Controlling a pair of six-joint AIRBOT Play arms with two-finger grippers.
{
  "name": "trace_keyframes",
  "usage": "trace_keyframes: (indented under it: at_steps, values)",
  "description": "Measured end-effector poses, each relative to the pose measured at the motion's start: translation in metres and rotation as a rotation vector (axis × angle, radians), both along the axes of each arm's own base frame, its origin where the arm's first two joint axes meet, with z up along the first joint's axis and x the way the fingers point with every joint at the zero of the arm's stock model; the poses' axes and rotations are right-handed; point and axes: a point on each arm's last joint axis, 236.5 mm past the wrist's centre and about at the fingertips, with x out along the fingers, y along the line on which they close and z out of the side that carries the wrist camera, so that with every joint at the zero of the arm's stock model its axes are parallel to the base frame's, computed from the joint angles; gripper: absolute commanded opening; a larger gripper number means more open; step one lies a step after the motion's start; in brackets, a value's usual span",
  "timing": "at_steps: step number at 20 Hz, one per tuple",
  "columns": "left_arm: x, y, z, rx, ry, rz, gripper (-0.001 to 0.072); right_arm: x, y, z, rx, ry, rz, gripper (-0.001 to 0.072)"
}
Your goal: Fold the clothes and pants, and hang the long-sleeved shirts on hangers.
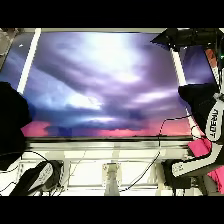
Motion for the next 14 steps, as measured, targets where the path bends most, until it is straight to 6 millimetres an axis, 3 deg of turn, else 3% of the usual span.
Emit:
trace_keyframes:
  at_steps: [3, 5, 9, 10, 11, 12, 14]
  values:
    - [0.0, 0.001, -0.004, -0.005, 0.012, 0.004, 0.0004, 0.0, 0.0, 0.0, 0.0, 0.0, 0.0, 0.0019]
    - [-0.004, 0.009, -0.018, -0.006, 0.05, 0.027, 0.0004, 0.0, 0.0, 0.0, 0.0, 0.0, 0.0, 0.0019]
    - [-0.031, 0.046, -0.076, -0.024, 0.2, 0.137, 0.0028, 0.0, 0.0, 0.0, 0.0, 0.0, 0.0, 0.0019]
    - [-0.039, 0.055, -0.092, -0.034, 0.238, 0.165, 0.0225, 0.0, 0.0, 0.0, 0.0, 0.0, 0.0, 0.0019]
    - [-0.047, 0.064, -0.11, -0.05, 0.278, 0.194, 0.047, 0.0, 0.0, 0.0, 0.0, 0.0, 0.0, 0.0019]
    - [-0.054, 0.071, -0.126, -0.066, 0.313, 0.217, 0.0521, 0.0, 0.0, 0.0, 0.0, 0.0, 0.0, 0.0019]
    - [-0.064, 0.084, -0.156, -0.093, 0.374, 0.254, 0.0532, 0.002, 0.0, 0.001, 0.002, -0.004, -0.006, 0.0019]
